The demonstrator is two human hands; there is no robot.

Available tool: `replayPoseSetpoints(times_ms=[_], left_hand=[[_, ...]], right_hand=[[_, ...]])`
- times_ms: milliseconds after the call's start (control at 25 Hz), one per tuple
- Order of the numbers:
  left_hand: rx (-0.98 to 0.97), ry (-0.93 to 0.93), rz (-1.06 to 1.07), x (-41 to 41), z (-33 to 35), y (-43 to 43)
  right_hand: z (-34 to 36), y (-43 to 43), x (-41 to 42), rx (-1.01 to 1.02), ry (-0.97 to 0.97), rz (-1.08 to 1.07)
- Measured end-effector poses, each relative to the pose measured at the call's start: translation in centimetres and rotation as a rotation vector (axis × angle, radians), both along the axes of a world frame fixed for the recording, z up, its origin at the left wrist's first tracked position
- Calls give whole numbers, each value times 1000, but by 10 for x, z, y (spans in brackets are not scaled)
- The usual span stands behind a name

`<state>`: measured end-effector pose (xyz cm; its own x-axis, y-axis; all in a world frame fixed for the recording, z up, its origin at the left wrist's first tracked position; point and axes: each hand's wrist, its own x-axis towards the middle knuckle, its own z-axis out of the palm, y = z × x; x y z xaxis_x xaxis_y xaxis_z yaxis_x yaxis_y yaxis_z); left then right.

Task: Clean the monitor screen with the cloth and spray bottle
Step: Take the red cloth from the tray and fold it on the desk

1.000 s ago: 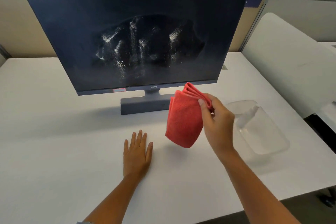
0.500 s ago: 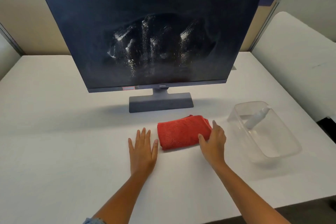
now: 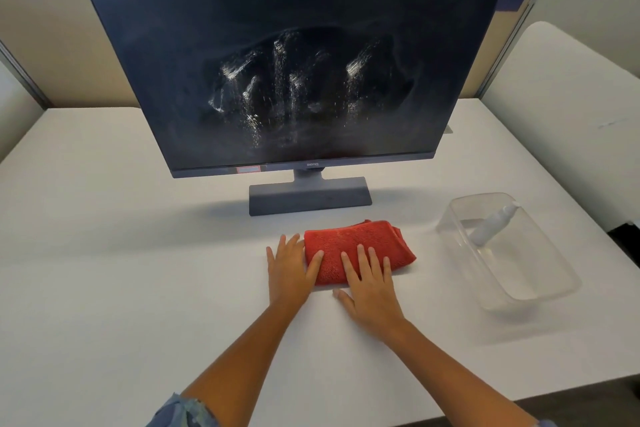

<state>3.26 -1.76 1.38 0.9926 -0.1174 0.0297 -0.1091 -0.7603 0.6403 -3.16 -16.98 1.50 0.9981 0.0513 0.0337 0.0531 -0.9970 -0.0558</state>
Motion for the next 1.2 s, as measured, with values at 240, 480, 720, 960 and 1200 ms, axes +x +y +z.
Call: replayPoseSetpoints(times_ms=[240, 480, 720, 960, 1200], left_hand=[[-197, -128, -75, 10, 15, -1], [-411, -79, -345, 1, 22, 4], [-609, 288, -441, -6, 35, 7], [-522, 300, -464, -9, 37, 10], [-178, 88, -67, 6, 21, 6]], right_hand=[[15, -8, 9, 58, 0, 7], [52, -28, 38, 39, 28, 38], [83, -49, 44, -79, 117, 360], [77, -52, -5, 48, 320, 423], [62, -55, -23, 130, 425, 338]])
